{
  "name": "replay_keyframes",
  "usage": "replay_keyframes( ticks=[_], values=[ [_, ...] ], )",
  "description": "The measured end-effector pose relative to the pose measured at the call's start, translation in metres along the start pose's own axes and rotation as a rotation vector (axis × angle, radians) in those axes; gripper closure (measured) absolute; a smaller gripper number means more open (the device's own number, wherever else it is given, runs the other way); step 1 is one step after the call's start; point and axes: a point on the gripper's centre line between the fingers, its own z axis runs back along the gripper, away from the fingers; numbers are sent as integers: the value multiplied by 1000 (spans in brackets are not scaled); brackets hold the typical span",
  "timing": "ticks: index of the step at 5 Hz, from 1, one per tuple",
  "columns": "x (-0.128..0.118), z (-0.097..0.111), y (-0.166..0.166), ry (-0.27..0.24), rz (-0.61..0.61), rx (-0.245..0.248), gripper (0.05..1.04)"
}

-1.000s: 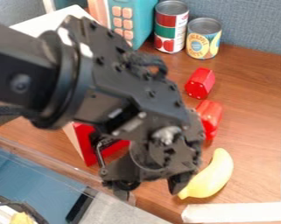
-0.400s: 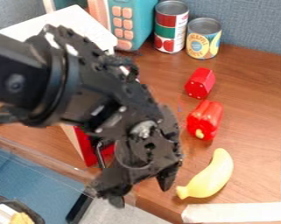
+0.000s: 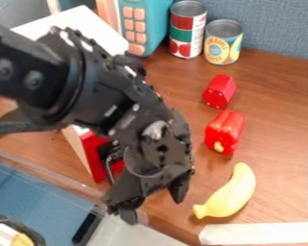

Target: Close the drawer

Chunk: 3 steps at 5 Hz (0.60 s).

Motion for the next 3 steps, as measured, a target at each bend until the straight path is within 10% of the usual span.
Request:
replay_keyframes(
  ticks=[3],
  values=[
    [42,-5,-1,-38,53,37,83]
  ],
)
